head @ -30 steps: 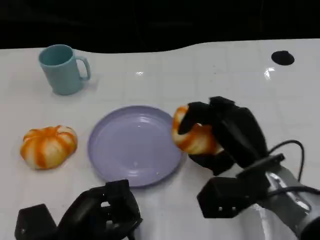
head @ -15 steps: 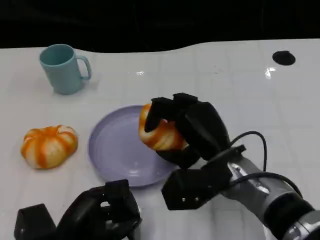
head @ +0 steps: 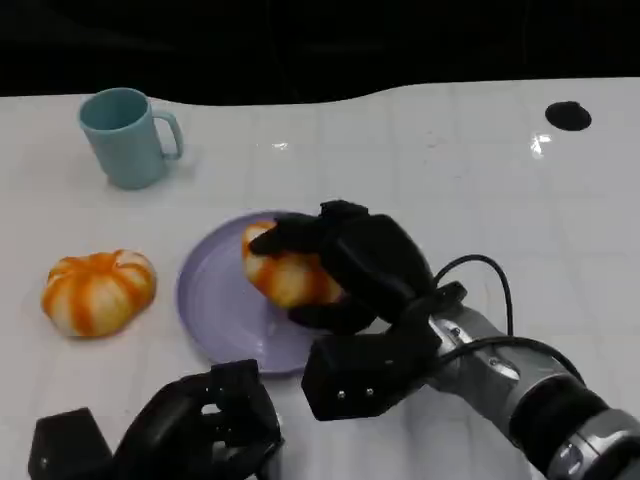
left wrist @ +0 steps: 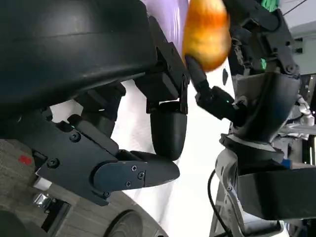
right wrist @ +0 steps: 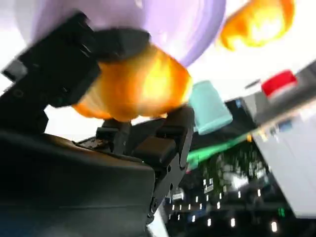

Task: Grasp the bread from the table and place it into the plate.

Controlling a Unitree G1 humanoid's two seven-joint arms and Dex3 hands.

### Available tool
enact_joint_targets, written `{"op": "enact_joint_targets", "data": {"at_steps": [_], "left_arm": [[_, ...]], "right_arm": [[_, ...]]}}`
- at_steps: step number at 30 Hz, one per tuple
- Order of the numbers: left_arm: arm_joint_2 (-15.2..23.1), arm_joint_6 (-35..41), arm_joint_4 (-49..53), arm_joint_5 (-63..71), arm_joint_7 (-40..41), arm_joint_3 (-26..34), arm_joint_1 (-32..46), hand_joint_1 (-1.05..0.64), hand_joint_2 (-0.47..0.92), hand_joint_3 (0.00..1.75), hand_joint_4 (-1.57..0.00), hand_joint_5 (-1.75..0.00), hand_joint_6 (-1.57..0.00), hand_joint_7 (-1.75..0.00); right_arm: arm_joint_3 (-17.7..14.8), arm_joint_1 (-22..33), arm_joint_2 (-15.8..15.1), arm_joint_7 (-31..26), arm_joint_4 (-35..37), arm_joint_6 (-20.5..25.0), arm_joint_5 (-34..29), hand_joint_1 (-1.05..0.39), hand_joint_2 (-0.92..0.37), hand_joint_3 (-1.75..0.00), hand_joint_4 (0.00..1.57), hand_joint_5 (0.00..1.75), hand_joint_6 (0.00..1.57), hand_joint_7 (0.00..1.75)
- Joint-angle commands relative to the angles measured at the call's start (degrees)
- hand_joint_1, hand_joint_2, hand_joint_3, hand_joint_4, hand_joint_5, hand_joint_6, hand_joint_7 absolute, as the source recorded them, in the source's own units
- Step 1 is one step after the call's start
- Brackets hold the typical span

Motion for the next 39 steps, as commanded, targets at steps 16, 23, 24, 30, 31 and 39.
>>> {"op": "enact_joint_targets", "data": {"at_steps": [16,23,24,30,31,39], "left_arm": [[0.67,1.01,-0.53,-0.39,0.06,0.38,0.35,-0.50,0.62,0.68,-0.80,-1.75,-0.77,-1.39],[0.38,0.46,0.00,-0.09,0.26,0.33,0.15,-0.50,0.62,0.70,-0.81,-1.75,-0.76,-1.39],[0.30,0.47,-0.06,-0.01,0.36,0.28,0.21,-0.50,0.62,0.70,-0.80,-1.75,-0.76,-1.39],[0.06,-0.15,0.01,0.51,0.60,0.04,0.27,-0.50,0.62,0.70,-0.79,-1.75,-0.76,-1.40],[0.04,-0.69,0.48,0.48,0.35,0.10,0.12,-0.50,0.62,0.70,-0.79,-1.75,-0.75,-1.40],[-0.14,-2.13,2.31,1.05,0.64,0.07,-0.37,-0.51,0.62,0.70,-0.81,-1.75,-0.76,-1.39]], "right_arm": [[-0.64,6.36,-5.75,12.87,-16.21,5.26,2.69,-0.63,-0.92,-0.17,0.00,0.52,0.31,0.03],[-2.67,11.86,-9.88,10.85,-23.55,2.33,4.06,-0.57,-0.92,-0.12,0.08,0.58,0.36,0.04],[-3.16,12.70,-10.47,10.31,-24.21,1.19,4.47,-0.57,-0.92,-0.12,0.09,0.59,0.37,0.05],[-5.70,16.44,-12.96,4.55,-25.56,-4.75,4.91,-0.52,-0.92,-0.11,0.21,0.67,0.46,0.08],[-6.27,17.32,-13.47,3.43,-25.81,-5.60,4.91,-0.47,-0.92,-0.10,0.27,0.70,0.49,0.10],[-10.06,22.94,-17.72,-0.20,-26.88,-11.14,5.78,-0.33,-0.92,-0.06,0.41,0.74,0.64,0.13]]}}
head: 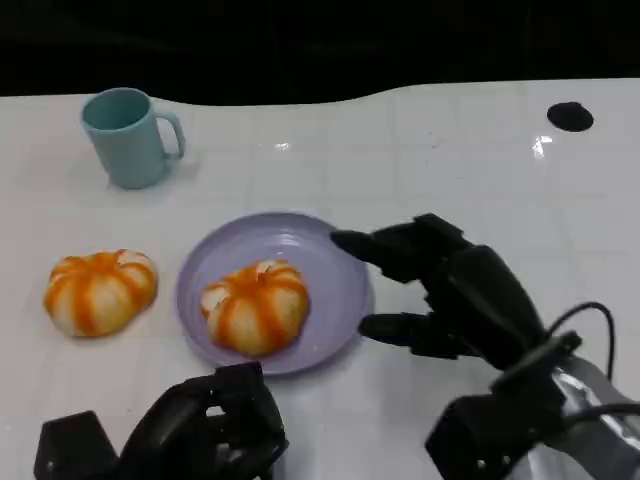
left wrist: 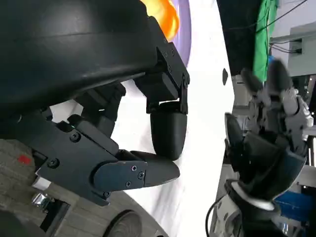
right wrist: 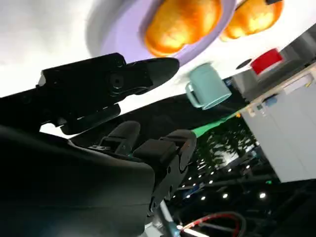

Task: Grasp the bread from the table and place it into the plate.

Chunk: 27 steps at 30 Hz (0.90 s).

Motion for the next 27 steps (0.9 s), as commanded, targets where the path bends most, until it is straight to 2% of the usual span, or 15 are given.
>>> {"op": "enact_joint_targets", "data": {"at_steps": [1,4,9,12,14,16,17,18,21,24,27], "left_arm": [[0.57,-1.50,1.53,0.62,0.35,0.27,-0.28,-0.51,0.62,0.70,-0.81,-1.75,-0.76,-1.39],[0.57,-1.63,1.60,0.57,0.26,0.24,-0.27,-0.53,0.62,0.70,-0.81,-1.75,-0.76,-1.38],[0.79,-1.87,0.93,1.69,1.01,-0.07,-0.16,-0.50,0.64,0.70,-0.80,-1.75,-0.76,-1.39],[0.61,-1.29,0.91,1.44,0.90,0.05,-0.17,-0.51,0.63,0.70,-0.80,-1.75,-0.76,-1.40],[0.37,-1.00,1.06,0.87,0.63,0.20,-0.21,-0.50,0.63,0.70,-0.80,-1.75,-0.76,-1.39],[0.23,-0.65,0.96,0.63,0.56,0.24,-0.23,-0.49,0.62,0.70,-0.80,-1.75,-0.76,-1.39],[0.25,-0.64,0.88,0.79,0.70,0.20,-0.24,-0.50,0.62,0.69,-0.80,-1.75,-0.76,-1.39],[0.29,-0.70,0.83,1.01,0.84,0.18,-0.24,-0.50,0.62,0.69,-0.80,-1.75,-0.76,-1.39],[0.49,-1.03,0.81,1.73,1.27,0.12,-0.26,-0.53,0.63,0.69,-0.79,-1.75,-0.76,-1.39],[0.40,-1.16,1.20,1.38,1.07,0.28,-0.43,-0.54,0.63,0.68,-0.79,-1.75,-0.76,-1.40],[0.34,-0.98,1.16,1.03,0.88,0.34,-0.43,-0.53,0.62,0.69,-0.80,-1.75,-0.77,-1.39]], "right_arm": [[-2.71,2.98,-2.84,-1.28,-1.40,-2.85,1.76,-0.31,-0.92,-0.07,0.44,0.76,0.67,0.14],[-4.20,4.49,-4.17,-2.10,-1.09,-4.98,2.47,-0.28,-0.92,-0.07,0.52,0.80,0.74,0.17],[-6.73,7.77,-5.96,-3.06,-2.79,-5.52,2.64,-0.23,-0.91,-0.08,0.81,1.00,0.99,0.29],[-8.11,9.78,-6.98,-2.38,-4.31,-4.79,2.84,-0.23,-0.89,-0.14,0.81,1.24,1.05,0.40],[-8.75,11.15,-7.69,-1.63,-5.49,-4.48,3.13,-0.24,-0.87,-0.19,0.83,1.29,1.06,0.48],[-9.25,12.48,-8.26,-1.39,-6.50,-5.01,3.04,-0.23,-0.79,-0.36,0.85,1.34,1.04,0.59],[-9.41,13.23,-8.45,-1.77,-6.80,-5.56,2.79,-0.21,-0.71,-0.49,0.86,1.40,1.03,0.66],[-9.51,13.80,-8.56,-2.05,-7.00,-5.94,2.62,-0.19,-0.60,-0.71,0.85,1.53,1.00,0.78],[-9.72,16.17,-9.01,-0.48,-8.35,-6.13,3.86,-0.18,-0.46,-1.07,0.87,1.65,0.92,1.02],[-10.03,17.98,-9.03,0.22,-10.11,-5.31,3.63,-0.18,-0.40,-1.18,0.90,1.69,0.90,1.14],[-10.39,19.88,-8.70,0.14,-12.08,-3.63,2.63,-0.19,-0.38,-1.21,0.90,1.72,0.86,1.19]]}}
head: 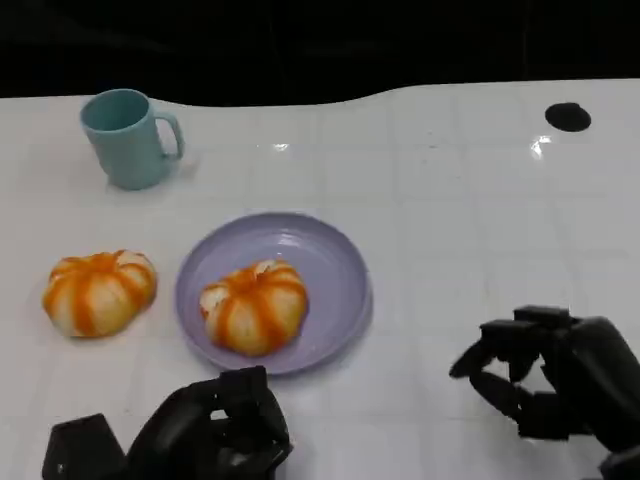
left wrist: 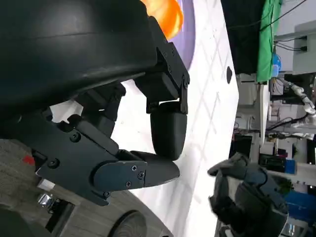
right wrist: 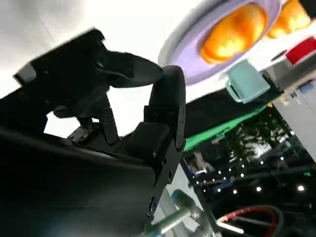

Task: Grasp the bread from the table and place it into the plate.

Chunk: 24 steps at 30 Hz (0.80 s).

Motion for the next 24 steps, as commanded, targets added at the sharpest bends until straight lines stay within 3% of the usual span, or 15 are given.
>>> {"op": "enact_joint_targets", "data": {"at_steps": [1,7,13,24], "left_arm": [[0.78,-0.35,0.07,-0.46,0.06,0.51,-0.25,-0.52,0.62,0.69,-0.80,-1.75,-0.76,-1.39],[1.05,-0.23,0.03,-0.88,-0.43,0.76,-0.35,-0.50,0.61,0.72,-0.80,-1.75,-0.76,-1.39],[1.21,0.26,0.51,-2.05,-1.24,1.15,-0.72,-0.48,0.60,0.73,-0.80,-1.75,-0.76,-1.39],[1.69,-0.54,1.44,-1.88,-1.34,1.24,-1.30,-0.49,0.61,0.72,-0.80,-1.75,-0.76,-1.38]], "right_arm": [[-1.47,2.91,-0.49,-0.14,-3.30,2.44,-0.58,-0.20,-0.38,-1.21,0.90,1.73,0.85,1.19],[-1.03,4.40,0.40,-1.52,-3.23,4.54,-2.31,-0.21,-0.41,-1.18,0.87,1.74,0.80,1.25],[-0.28,2.38,0.75,-6.83,1.50,2.13,-4.67,-0.19,-0.41,-1.14,0.88,1.74,0.79,1.28],[0.96,0.09,0.26,-10.71,5.38,0.06,-6.22,-0.21,-0.41,-1.13,0.89,1.70,0.81,1.26]]}}
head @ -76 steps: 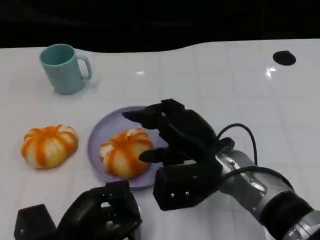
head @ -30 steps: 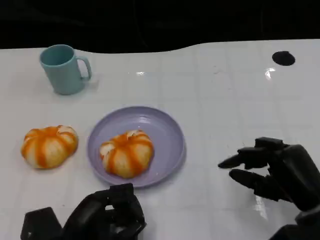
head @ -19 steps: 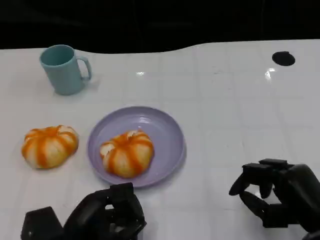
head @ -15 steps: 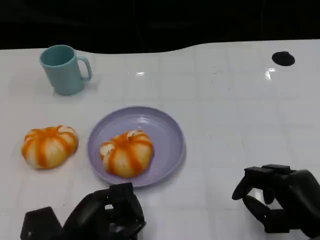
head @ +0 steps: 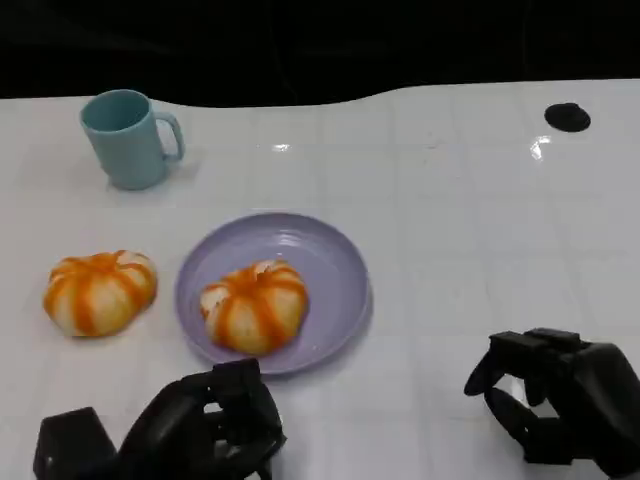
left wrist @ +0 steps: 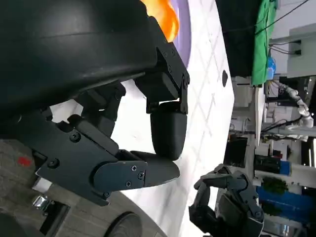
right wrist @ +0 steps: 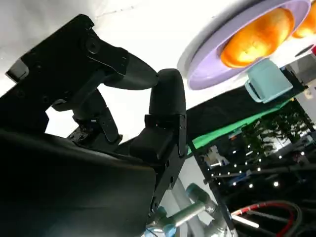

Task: Grasp the bread from the table and place it into the plate.

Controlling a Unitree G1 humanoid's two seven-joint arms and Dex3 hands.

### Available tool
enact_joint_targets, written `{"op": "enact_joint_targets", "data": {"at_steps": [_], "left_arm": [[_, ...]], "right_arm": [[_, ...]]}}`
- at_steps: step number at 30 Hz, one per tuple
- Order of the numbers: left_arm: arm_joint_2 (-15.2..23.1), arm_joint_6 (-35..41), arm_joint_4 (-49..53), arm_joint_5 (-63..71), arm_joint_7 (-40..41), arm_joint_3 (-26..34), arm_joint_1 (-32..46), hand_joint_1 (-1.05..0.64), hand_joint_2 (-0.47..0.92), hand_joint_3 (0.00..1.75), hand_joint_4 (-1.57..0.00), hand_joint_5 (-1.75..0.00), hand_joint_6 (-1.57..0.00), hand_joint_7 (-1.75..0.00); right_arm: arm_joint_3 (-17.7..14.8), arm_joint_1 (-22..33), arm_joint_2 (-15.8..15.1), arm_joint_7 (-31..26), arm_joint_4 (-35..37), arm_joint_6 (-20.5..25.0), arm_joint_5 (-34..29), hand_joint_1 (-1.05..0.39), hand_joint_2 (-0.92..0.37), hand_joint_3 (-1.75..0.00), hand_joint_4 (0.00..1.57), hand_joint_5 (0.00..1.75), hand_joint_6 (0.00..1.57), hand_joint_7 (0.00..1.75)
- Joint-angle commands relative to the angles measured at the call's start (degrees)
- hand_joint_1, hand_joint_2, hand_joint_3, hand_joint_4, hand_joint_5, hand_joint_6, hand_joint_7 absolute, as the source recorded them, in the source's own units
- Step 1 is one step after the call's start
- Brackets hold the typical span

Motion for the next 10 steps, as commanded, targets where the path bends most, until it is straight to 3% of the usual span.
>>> {"op": "enact_joint_targets", "data": {"at_steps": [1,10], "left_arm": [[1.18,-0.39,0.62,-0.40,-0.55,0.74,-0.18,-0.50,0.61,0.72,-0.80,-1.75,-0.77,-1.38],[1.40,-0.19,0.76,-0.22,-0.36,0.85,-0.52,-0.49,0.61,0.73,-0.79,-1.75,-0.77,-1.38]], "right_arm": [[0.20,-0.72,-0.98,-0.93,1.01,-0.77,-0.04,-0.21,-0.41,-1.14,0.89,1.69,0.81,1.26],[0.61,-1.77,-1.17,-2.24,2.09,-1.18,-1.22,-0.21,-0.40,-1.13,0.89,1.64,0.83,1.23]]}}
